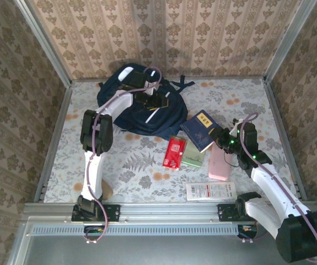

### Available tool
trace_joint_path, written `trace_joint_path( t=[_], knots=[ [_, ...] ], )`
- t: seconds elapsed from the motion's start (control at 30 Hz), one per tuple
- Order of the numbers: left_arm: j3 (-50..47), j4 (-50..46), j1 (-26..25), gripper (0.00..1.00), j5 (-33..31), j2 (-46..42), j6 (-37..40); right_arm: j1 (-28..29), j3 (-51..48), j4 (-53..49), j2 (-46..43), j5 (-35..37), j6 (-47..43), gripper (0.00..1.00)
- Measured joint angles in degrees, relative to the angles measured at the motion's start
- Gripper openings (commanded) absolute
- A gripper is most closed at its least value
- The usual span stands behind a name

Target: Pack books, pencil case, and school supplies into a backpack

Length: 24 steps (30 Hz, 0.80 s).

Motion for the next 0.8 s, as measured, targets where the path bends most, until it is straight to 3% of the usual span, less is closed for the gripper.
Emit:
trace_joint_path(
  t=[0.23,0.4,0.43,0.8],
  knots=[
    [0.3,-0.7,-0.1,0.45,-1.6,1.4,1.9,0.0,-0.3,1.8,1.6,-0.4,1.3,0.00],
    [2.4,-2.8,-0.5,0.03,-5.2,2.4,3.5,0.0,-0.3,3.0,2.3,-0.7,1.6,0.00],
    [2.9,-3.3,-0.6,0.00,-5.6,2.7,4.0,0.0,-0.3,3.1,2.3,-0.9,1.6,0.00],
    [5.8,-7.9,0.5,0.00,-5.9,-2.1,4.6,0.8,0.6,3.8,3.2,-2.1,-0.2,0.00]
  ],
)
